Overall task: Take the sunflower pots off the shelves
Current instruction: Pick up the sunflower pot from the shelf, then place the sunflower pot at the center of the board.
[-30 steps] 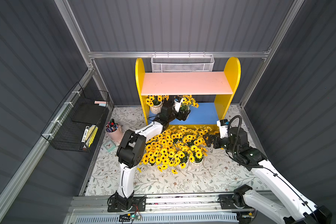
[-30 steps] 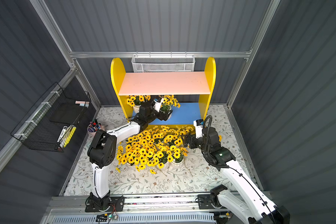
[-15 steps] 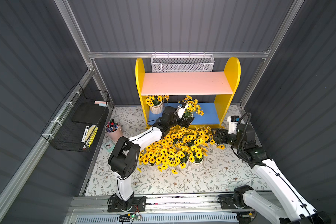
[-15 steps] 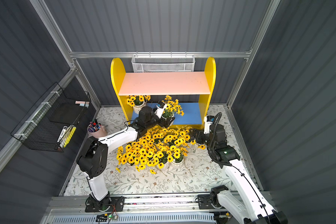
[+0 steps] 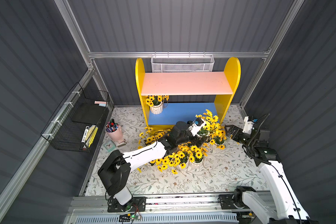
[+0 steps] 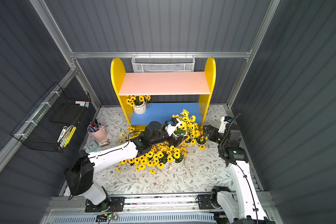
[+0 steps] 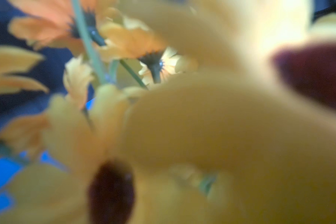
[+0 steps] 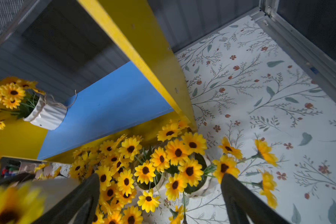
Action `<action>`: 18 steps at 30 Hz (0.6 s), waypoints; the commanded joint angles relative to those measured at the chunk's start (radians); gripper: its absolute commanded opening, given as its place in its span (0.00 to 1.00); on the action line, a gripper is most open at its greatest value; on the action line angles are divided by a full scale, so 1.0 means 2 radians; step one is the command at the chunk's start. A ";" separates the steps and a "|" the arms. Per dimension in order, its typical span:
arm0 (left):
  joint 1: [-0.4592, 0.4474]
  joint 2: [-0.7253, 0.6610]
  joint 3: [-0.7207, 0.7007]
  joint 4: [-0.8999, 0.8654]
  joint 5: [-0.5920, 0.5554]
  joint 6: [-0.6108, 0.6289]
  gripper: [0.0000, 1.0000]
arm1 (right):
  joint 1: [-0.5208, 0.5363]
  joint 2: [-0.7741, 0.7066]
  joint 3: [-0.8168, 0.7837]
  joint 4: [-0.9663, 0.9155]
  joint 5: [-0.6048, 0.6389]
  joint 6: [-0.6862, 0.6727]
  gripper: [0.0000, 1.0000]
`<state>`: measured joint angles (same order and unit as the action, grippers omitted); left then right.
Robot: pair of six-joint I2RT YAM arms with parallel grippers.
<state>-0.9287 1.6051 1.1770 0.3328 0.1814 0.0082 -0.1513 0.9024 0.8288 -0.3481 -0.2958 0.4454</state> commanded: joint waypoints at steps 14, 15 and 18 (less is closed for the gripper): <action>-0.137 0.094 -0.071 0.201 -0.128 -0.037 0.00 | -0.216 -0.013 -0.050 0.074 -0.179 0.109 0.99; -0.140 0.113 -0.059 0.205 -0.125 -0.039 0.00 | -0.217 -0.011 -0.049 0.074 -0.181 0.109 0.99; -0.142 0.170 -0.031 0.241 -0.135 -0.045 0.00 | -0.220 -0.011 -0.050 0.081 -0.188 0.117 0.99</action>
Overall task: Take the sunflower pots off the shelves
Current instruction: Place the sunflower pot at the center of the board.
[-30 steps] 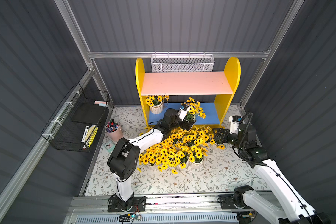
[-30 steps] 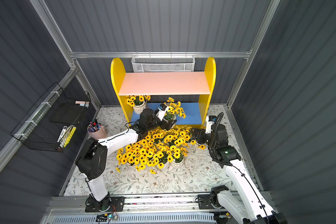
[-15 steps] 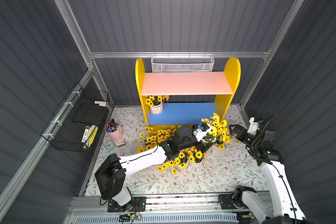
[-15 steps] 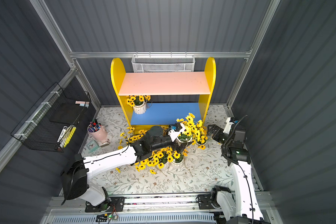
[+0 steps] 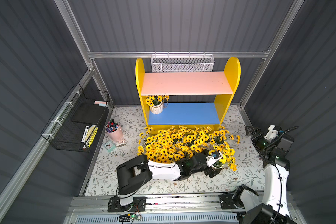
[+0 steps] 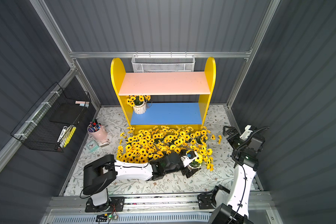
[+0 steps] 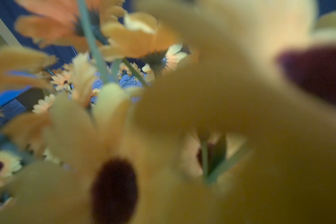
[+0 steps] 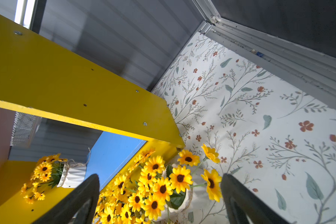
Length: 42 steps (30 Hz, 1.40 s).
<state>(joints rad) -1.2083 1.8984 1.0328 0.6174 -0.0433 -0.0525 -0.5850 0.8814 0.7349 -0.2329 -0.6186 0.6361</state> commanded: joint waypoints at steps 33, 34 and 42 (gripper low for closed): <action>-0.026 0.169 0.230 0.030 -0.061 -0.054 0.00 | -0.043 0.011 0.024 0.088 -0.093 0.107 0.99; -0.027 0.178 0.238 0.027 -0.064 -0.057 0.00 | -0.043 0.011 0.030 0.093 -0.096 0.113 0.99; -0.028 0.225 0.267 0.016 -0.085 -0.081 0.00 | -0.043 0.013 0.041 0.103 -0.117 0.128 0.99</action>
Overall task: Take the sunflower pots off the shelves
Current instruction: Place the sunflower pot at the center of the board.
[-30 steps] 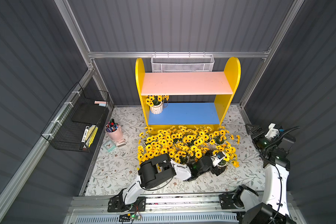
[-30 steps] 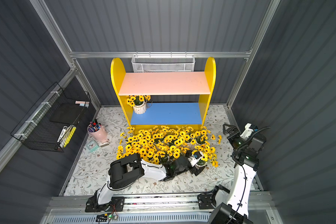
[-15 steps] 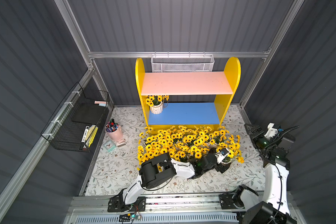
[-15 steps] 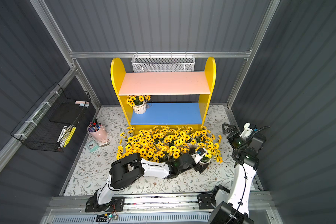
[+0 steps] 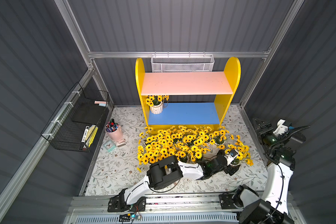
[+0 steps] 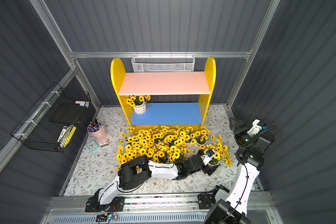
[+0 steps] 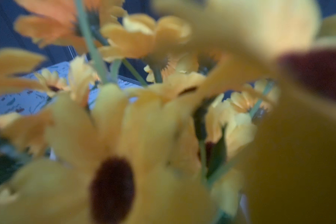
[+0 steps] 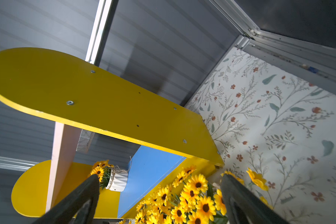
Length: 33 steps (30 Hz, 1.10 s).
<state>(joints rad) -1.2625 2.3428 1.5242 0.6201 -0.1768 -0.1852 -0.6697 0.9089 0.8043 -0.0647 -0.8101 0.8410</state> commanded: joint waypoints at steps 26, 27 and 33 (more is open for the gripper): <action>0.003 -0.133 -0.071 -0.198 0.056 0.042 0.99 | 0.006 0.003 0.006 0.002 -0.043 0.008 0.99; 0.002 -0.146 -0.081 -0.213 0.042 0.056 0.99 | 0.007 0.003 0.006 0.002 -0.044 0.008 0.99; 0.001 -0.230 -0.108 -0.334 0.013 0.081 1.00 | 0.007 0.002 0.010 -0.002 -0.043 0.008 0.99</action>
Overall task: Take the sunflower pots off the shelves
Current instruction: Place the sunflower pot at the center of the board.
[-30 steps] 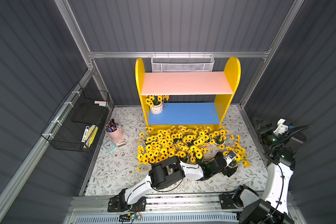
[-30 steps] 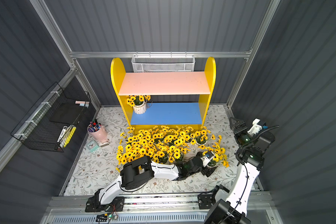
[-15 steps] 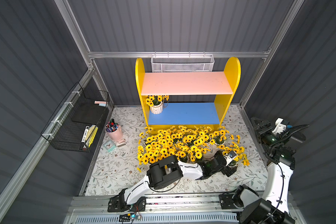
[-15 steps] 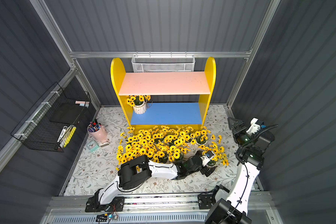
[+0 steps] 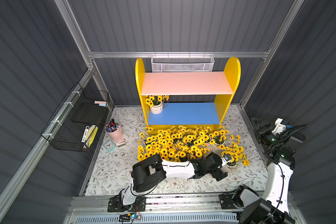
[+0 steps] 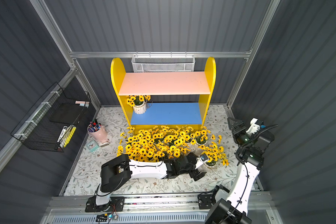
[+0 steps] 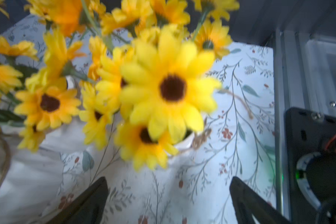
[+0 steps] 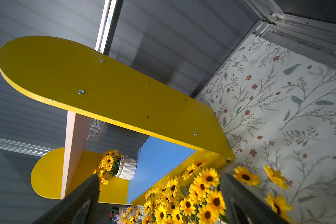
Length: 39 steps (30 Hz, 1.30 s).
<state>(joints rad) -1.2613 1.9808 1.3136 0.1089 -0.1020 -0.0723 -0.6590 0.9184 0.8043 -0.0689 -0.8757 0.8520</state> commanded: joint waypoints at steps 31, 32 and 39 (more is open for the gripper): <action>0.377 -0.146 0.095 -0.258 -0.181 -0.113 0.99 | 0.435 0.033 0.051 -0.034 0.185 -0.149 0.99; 0.380 -0.132 0.106 -0.261 -0.192 -0.120 0.99 | 0.436 0.035 0.052 -0.035 0.185 -0.151 0.99; 0.400 -0.066 0.179 -0.269 -0.217 -0.138 0.99 | 0.435 0.036 0.050 -0.033 0.210 -0.163 0.99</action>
<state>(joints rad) -0.4820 1.8183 1.5970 -0.4088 -0.4931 -0.3077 0.2066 0.9905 0.9005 -0.1619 -0.4885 0.5522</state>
